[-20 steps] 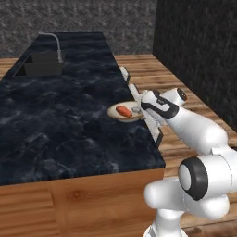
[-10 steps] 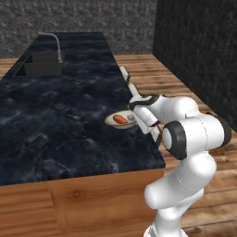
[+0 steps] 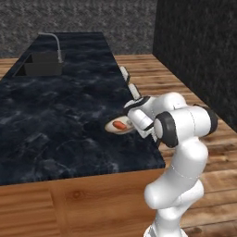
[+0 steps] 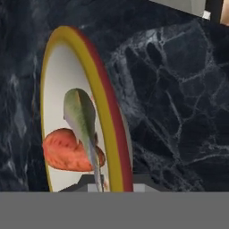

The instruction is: The microwave is finished heating the fish and sweet potato. Take the bowl containing the food and place it on the dining counter.

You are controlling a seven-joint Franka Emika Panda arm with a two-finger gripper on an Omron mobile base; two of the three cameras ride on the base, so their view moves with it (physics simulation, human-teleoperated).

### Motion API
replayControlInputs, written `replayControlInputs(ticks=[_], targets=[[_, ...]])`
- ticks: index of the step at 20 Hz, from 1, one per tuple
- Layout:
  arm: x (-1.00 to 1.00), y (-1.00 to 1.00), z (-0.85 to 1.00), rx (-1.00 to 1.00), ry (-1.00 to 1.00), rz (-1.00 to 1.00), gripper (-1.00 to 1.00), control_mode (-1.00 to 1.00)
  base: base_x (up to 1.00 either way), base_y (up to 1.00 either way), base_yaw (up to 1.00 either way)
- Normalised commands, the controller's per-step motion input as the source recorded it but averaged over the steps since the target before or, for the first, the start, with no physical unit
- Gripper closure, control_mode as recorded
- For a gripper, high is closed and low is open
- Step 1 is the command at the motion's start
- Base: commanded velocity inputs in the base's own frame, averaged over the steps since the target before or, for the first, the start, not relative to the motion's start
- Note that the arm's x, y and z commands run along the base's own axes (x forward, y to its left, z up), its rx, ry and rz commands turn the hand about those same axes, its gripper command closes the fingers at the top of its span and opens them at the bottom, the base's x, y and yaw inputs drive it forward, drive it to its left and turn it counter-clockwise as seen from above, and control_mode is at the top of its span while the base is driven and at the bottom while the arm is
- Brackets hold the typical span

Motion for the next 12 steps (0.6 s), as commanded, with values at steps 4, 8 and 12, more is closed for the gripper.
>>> replayControlInputs(ticks=[4,8,12], targets=[[0.2,0.13,-0.22,-0.09,0.0,0.0,1.0,-1.0,0.0,0.0,0.0],[0.2,0.16,-0.21,-0.1,0.0,0.0,1.0,-1.0,0.0,0.0,0.0],[0.0,0.23,0.01,-0.04,0.02,0.0,-1.0,-1.0,0.0,0.0,0.0]])
